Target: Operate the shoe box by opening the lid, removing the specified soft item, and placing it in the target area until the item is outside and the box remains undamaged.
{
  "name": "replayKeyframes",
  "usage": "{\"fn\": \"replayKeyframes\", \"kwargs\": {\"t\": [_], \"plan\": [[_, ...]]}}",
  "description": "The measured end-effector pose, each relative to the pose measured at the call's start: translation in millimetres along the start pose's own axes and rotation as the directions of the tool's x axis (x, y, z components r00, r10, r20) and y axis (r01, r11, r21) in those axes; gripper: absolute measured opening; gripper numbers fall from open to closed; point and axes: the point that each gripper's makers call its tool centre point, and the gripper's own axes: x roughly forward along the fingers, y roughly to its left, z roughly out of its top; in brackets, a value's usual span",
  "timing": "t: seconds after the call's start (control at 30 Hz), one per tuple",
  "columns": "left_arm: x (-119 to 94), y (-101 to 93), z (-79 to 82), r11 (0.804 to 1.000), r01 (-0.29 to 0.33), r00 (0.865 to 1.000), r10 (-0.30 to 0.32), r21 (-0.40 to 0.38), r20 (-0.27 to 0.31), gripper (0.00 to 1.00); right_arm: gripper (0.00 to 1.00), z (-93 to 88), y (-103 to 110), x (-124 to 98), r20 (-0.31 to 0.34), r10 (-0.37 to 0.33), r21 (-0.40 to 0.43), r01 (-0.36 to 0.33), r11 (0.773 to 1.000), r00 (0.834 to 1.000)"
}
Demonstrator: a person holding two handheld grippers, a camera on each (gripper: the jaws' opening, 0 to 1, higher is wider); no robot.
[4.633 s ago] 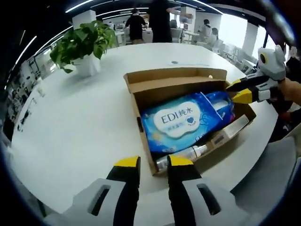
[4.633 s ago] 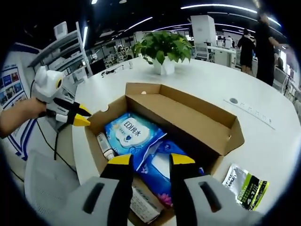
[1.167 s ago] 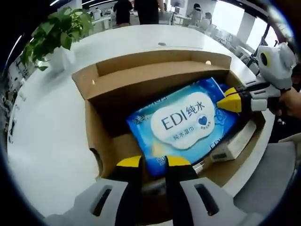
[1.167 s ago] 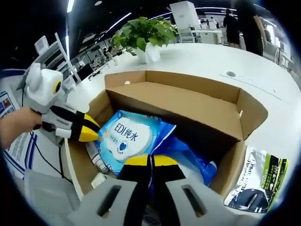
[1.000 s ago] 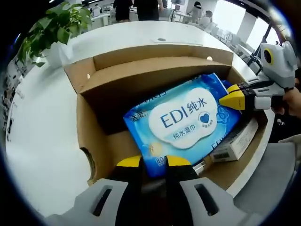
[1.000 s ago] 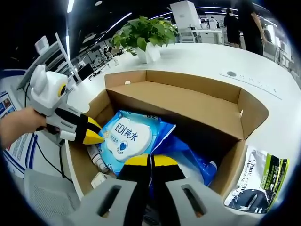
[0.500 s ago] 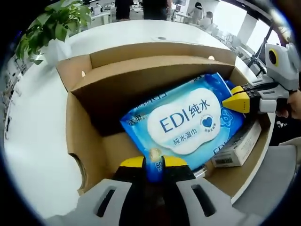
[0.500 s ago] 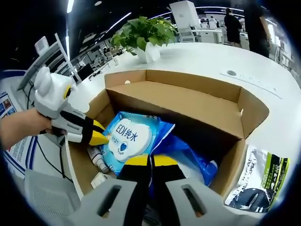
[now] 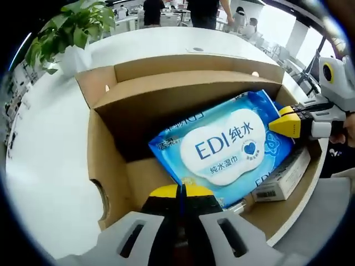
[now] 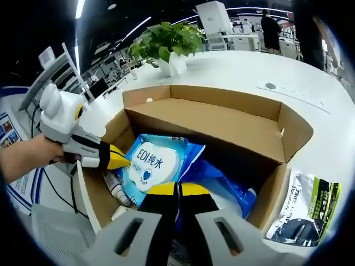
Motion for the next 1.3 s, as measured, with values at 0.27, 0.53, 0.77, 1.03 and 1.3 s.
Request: {"fn": "replayKeyframes", "kwargs": {"t": [0.27, 0.53, 0.77, 1.03, 1.3], "plan": [[-16.1, -7.3, 12.8, 1.0, 0.009, 0.999, -0.009, 0.0, 0.049, 0.0, 0.0, 9.4, -3.4, -14.5, 0.03, -0.007, 0.011, 0.007, 1.0, 1.0], [-32.1, -15.1, 22.1, 1.0, 0.013, 0.996, -0.014, 0.009, 0.091, 0.0, 0.0, 20.3, -1.3, -31.4, 0.073, -0.003, 0.035, 0.001, 0.999, 0.997], [-50.1, -24.1, 32.0, 1.0, 0.026, 0.991, -0.028, 0.016, 0.13, 0.0, 0.0, 28.2, -0.2, -49.7, 0.107, 0.001, 0.065, -0.008, 0.998, 0.994], [-64.8, -37.9, 38.9, 0.998, 0.041, 0.987, -0.046, 0.037, 0.152, 0.0, 0.0, 30.3, 0.2, -67.7, 0.126, -0.001, 0.081, -0.009, 0.997, 0.992], [-84.7, -58.1, 54.0, 0.997, 0.06, 0.98, -0.07, 0.058, 0.187, 0.0, 0.0, 35.0, -4.2, -92.9, 0.154, -0.013, 0.101, -0.003, 0.995, 0.988]]}}
